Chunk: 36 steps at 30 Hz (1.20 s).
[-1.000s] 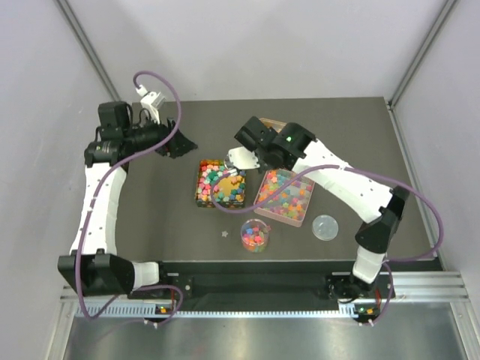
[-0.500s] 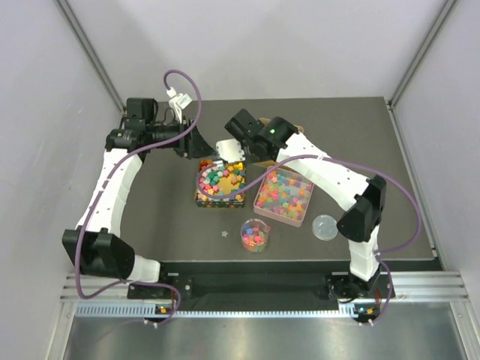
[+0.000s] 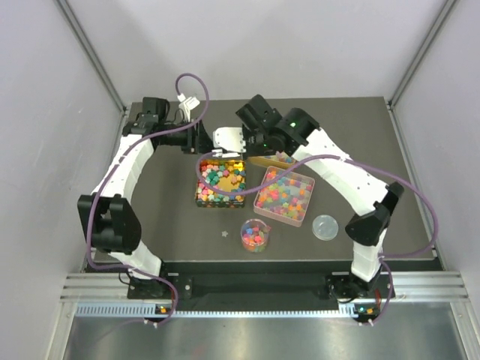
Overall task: Pack the candies
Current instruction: Scoop the fake candies from the storage box.
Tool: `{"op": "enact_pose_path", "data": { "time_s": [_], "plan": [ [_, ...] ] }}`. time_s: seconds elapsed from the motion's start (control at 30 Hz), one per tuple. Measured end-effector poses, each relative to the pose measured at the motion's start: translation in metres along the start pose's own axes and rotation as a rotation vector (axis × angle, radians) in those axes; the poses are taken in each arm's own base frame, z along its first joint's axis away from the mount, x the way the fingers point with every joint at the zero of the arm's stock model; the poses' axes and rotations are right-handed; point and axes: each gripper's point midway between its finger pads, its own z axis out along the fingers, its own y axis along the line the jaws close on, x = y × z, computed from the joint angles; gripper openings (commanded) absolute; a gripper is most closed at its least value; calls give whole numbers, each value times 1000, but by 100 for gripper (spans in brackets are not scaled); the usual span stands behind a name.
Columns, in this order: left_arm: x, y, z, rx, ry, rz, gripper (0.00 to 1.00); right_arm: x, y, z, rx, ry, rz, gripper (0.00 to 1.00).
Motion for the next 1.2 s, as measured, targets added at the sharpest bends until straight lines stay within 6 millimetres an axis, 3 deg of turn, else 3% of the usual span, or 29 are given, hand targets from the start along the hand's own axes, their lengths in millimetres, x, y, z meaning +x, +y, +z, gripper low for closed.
{"op": "enact_pose_path", "data": {
  "time_s": [0.37,0.7,0.9,0.97,1.03,1.07,1.13,1.2],
  "plan": [
    [-24,16,17,8,7,0,67,-37,-8,-57,0,-280,20,0],
    [-34,27,33,5,25,4,68,-65,-13,-63,-5,-422,23,0],
    [-38,38,33,-47,30,10,73,-74,-15,-52,-18,-451,27,0],
    [-48,49,23,-112,3,21,76,-67,-12,-39,-33,-450,24,0],
    [-67,70,-3,-204,-68,35,77,-53,2,-19,-75,-430,9,0],
    [-75,82,-19,-259,-103,44,77,-41,13,-5,-114,-402,-4,0],
    [-85,111,-69,-416,-190,50,77,-19,29,21,-177,-347,-18,0],
    [-82,129,-107,-535,-237,44,76,-5,33,41,-218,-317,-21,0]
  ]
}}
